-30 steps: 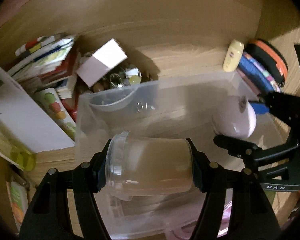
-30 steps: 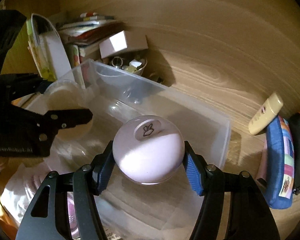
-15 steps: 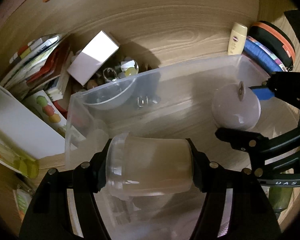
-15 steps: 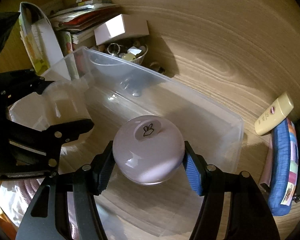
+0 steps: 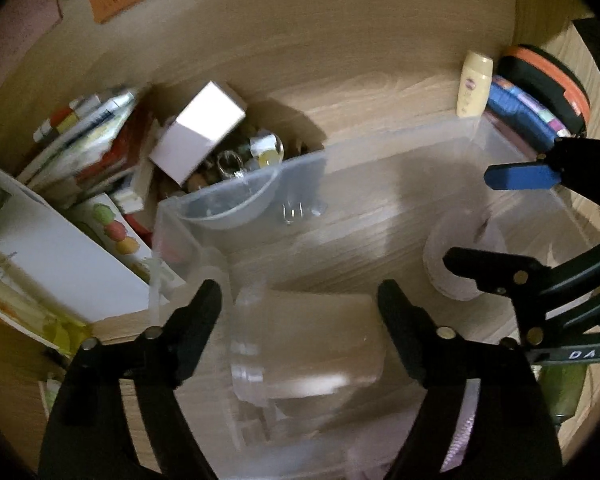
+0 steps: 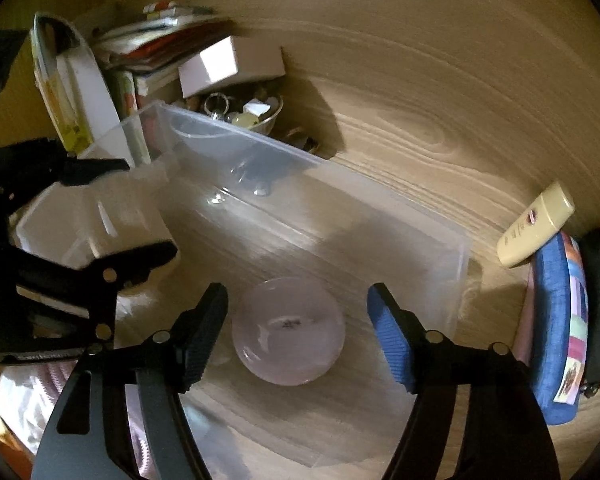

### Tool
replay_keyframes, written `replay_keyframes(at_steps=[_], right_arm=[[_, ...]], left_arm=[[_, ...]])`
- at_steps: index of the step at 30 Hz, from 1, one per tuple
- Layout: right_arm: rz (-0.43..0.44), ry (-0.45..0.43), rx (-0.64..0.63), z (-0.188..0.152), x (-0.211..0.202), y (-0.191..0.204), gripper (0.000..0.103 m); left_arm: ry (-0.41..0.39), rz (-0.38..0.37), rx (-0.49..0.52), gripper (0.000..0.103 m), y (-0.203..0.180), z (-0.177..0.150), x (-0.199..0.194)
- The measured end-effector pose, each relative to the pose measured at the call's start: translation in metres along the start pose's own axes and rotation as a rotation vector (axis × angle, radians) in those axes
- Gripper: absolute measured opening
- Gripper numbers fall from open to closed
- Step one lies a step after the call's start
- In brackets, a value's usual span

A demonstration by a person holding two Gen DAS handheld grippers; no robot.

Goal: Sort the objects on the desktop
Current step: 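Open both grippers to release the jar and compact in the box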

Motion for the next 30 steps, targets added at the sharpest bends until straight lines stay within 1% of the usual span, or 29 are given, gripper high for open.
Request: replay_keyframes(at_steps=[3,4,5,10,15,24,28,30], right_arm=[[-0.011,-0.044,0.018,0.003,-0.015,-0.005,0.075],[-0.021,-0.056,0.021,0.004,-0.019,-0.005,0.08],[-0.03,-0.071,0.024,0.005,-0.024,-0.006,0.082],[-0.048,-0.124,0.045,0.004,-0.056,-0.01,0.082],[-0.071,-0.173,0.065,-0.002,-0.089,-0.01,0.085],[-0.128,-0.244,0.036,-0.02,-0.136,0.0,0.091],[-0.156,-0.277,0.014,-0.033,-0.153,0.006,0.096],[-0.171,-0.292,0.002,-0.04,-0.161,0.009,0.096]], left_arm=[[-0.046,0.017,0.002,0.089,0.002,0.006,-0.016],[-0.057,0.02,0.003,0.092,0.002,0.007,-0.021],[-0.066,0.021,0.003,0.093,0.002,0.008,-0.025],[-0.104,0.032,0.002,0.093,0.0,0.009,-0.047],[-0.143,0.045,-0.021,0.096,0.002,0.004,-0.074],[-0.216,0.068,-0.066,0.098,0.005,-0.011,-0.128],[-0.254,0.064,-0.121,0.1,0.01,-0.023,-0.152],[-0.269,0.041,-0.166,0.101,0.013,-0.032,-0.163]])
Point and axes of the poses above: each gripper's, at about its wrist camera, not at the fingertips, and x roughly the way its jaws point, y to its left, z to its top, the point moved 10 cm from there along x, roughly the way its jaws point, and after that the axes turned 1 degree about -y, right-handed, at the moved point
